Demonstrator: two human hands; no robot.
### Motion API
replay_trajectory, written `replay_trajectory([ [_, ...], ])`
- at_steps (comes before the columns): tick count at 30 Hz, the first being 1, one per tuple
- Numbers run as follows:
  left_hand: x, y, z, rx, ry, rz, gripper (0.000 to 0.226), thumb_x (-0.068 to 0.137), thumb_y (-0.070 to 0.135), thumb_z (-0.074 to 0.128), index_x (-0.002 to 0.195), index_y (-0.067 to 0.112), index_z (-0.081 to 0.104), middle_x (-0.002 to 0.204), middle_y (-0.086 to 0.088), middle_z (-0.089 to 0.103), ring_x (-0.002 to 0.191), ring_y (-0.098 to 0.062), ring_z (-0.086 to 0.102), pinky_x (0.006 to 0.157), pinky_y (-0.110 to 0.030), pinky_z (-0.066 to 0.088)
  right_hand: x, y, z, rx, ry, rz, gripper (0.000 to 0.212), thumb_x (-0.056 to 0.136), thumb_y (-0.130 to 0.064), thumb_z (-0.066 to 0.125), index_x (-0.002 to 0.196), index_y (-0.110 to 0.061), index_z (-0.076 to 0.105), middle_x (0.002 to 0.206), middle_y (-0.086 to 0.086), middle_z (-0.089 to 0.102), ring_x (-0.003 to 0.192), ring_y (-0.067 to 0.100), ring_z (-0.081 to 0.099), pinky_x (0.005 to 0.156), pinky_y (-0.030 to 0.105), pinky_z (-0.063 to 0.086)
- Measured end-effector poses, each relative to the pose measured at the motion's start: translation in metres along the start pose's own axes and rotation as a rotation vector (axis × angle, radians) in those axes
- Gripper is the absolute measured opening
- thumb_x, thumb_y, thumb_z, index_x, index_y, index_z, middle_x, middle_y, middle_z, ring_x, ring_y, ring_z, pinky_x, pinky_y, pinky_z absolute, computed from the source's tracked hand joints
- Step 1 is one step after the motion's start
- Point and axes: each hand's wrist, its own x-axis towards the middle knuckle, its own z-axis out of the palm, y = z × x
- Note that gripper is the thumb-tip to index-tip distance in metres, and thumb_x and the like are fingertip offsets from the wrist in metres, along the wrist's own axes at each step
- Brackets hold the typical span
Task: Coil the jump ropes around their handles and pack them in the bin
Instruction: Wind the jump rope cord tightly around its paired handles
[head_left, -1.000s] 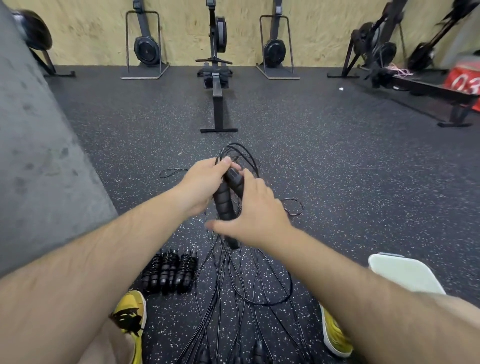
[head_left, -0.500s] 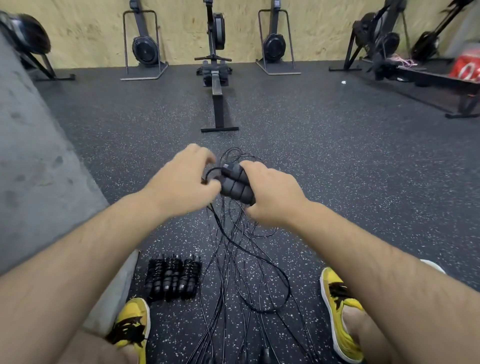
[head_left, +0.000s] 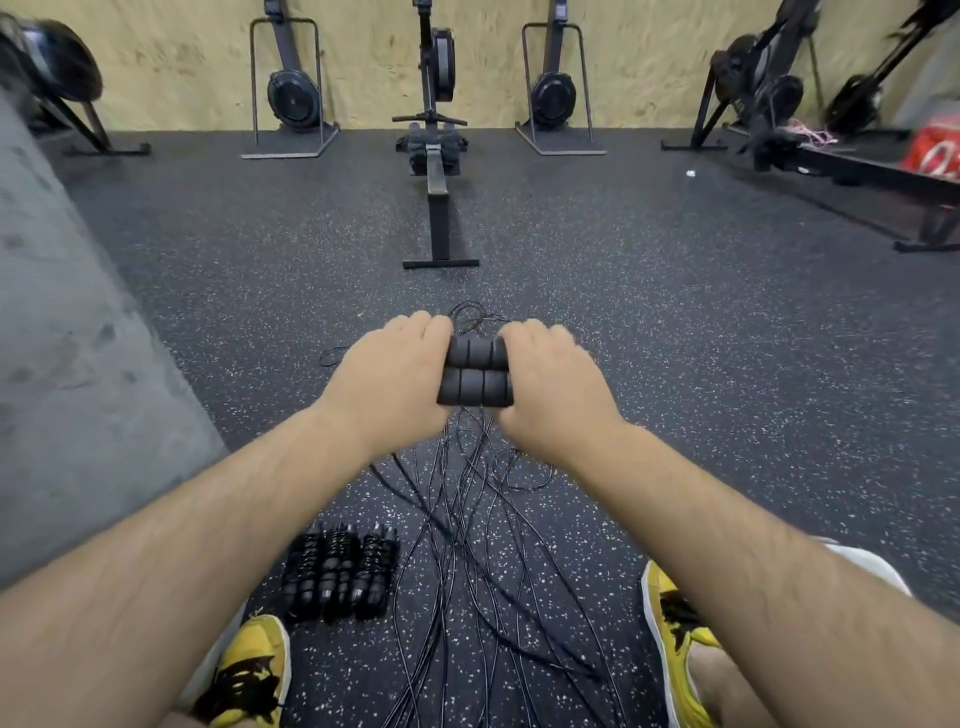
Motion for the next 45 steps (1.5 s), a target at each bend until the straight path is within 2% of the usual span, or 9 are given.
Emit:
replay_trajectory([
  [8, -0.003, 0.006, -0.004, 0.121, 0.020, 0.107, 0.035, 0.066, 0.030, 0.067, 0.094, 0.015, 0.053, 0.086, -0.005, 0.060, 0.076, -0.033, 0.061, 0.062, -0.035, 0.034, 0.000, -0.014, 0.003, 0.297, 0.106, -0.095, 0.047, 0.075, -0.009, 0.062, 0.120, -0.013, 0.052, 0.111, 0.005, 0.053, 0.102, 0.029, 0.051, 0.087, 0.041, 0.045],
  [13, -0.001, -0.005, -0.024, 0.067, 0.094, -0.042, 0.036, 0.073, 0.029, 0.072, 0.099, 0.012, 0.054, 0.093, -0.010, 0.063, 0.080, -0.035, 0.061, 0.066, -0.039, 0.042, 0.008, -0.017, 0.018, 1.071, 0.122, 0.429, 0.093, 0.073, -0.016, 0.080, 0.148, -0.023, 0.025, 0.115, -0.008, 0.052, 0.102, 0.014, 0.060, 0.089, 0.028, 0.051],
  [18, -0.009, -0.008, -0.027, 0.032, 0.148, 0.016, 0.039, 0.066, 0.027, 0.072, 0.097, 0.010, 0.055, 0.088, -0.010, 0.062, 0.075, -0.036, 0.060, 0.063, -0.039, 0.043, -0.004, -0.075, 0.052, 1.051, -0.381, 0.212, 0.052, 0.067, -0.012, 0.080, 0.115, -0.011, 0.061, 0.101, -0.003, 0.069, 0.088, 0.004, 0.061, 0.072, 0.018, 0.051],
  [22, -0.015, -0.008, -0.032, -0.036, 0.209, 0.085, 0.035, 0.070, 0.031, 0.061, 0.098, 0.010, 0.055, 0.089, -0.009, 0.062, 0.076, -0.036, 0.060, 0.063, -0.040, 0.045, -0.013, -0.132, 0.046, 1.039, -0.479, -0.072, 0.024, 0.094, -0.004, 0.058, 0.115, -0.016, 0.055, 0.118, 0.005, 0.056, 0.098, -0.001, 0.048, 0.099, 0.017, 0.042],
  [25, -0.019, -0.017, -0.038, -0.066, 0.207, 0.113, 0.039, 0.072, 0.036, 0.052, 0.100, 0.010, 0.056, 0.090, -0.007, 0.062, 0.078, -0.035, 0.060, 0.065, -0.041, 0.047, -0.004, -0.136, 0.037, 1.106, -0.624, -0.014, 0.018, 0.101, -0.002, 0.044, 0.104, -0.008, 0.060, 0.101, 0.009, 0.062, 0.088, 0.013, 0.059, 0.091, 0.024, 0.046],
  [29, -0.026, -0.038, -0.044, -0.118, 0.192, 0.113, 0.042, 0.074, 0.045, 0.067, 0.099, 0.013, 0.056, 0.088, -0.003, 0.061, 0.078, -0.032, 0.060, 0.065, -0.038, 0.044, 0.004, -0.093, 0.018, 1.153, -0.643, 0.009, 0.026, 0.091, -0.009, 0.056, 0.067, -0.020, 0.055, 0.050, -0.013, 0.045, 0.052, 0.012, 0.037, 0.053, 0.026, 0.037],
  [34, -0.031, -0.057, -0.040, -0.081, 0.048, 0.153, 0.079, 0.063, 0.087, 0.063, 0.099, 0.018, 0.055, 0.087, 0.006, 0.058, 0.079, -0.023, 0.059, 0.068, -0.036, 0.045, 0.017, -0.017, -0.004, 0.915, -0.631, 0.051, 0.015, 0.097, -0.026, 0.064, 0.083, -0.020, 0.069, 0.061, -0.009, 0.046, 0.054, 0.011, 0.036, 0.052, 0.026, 0.031],
  [38, -0.032, -0.048, -0.028, 0.035, 0.014, 0.156, 0.075, 0.063, 0.084, 0.067, 0.101, 0.020, 0.053, 0.091, 0.004, 0.060, 0.085, -0.025, 0.062, 0.071, -0.036, 0.044, 0.015, 0.004, -0.016, 1.007, -0.587, 0.167, 0.029, 0.096, -0.017, 0.053, 0.068, -0.020, 0.053, 0.058, -0.005, 0.042, 0.052, 0.012, 0.028, 0.051, 0.028, 0.020],
  [45, -0.026, -0.027, -0.019, 0.133, 0.005, 0.158, 0.073, 0.063, 0.075, 0.076, 0.101, 0.015, 0.056, 0.091, 0.000, 0.062, 0.083, -0.027, 0.064, 0.069, -0.037, 0.044, -0.004, 0.002, -0.030, 0.668, -0.438, 0.176, 0.049, 0.081, -0.066, 0.064, 0.067, -0.021, 0.052, 0.056, -0.009, 0.046, 0.049, 0.011, 0.041, 0.051, 0.026, 0.031],
])
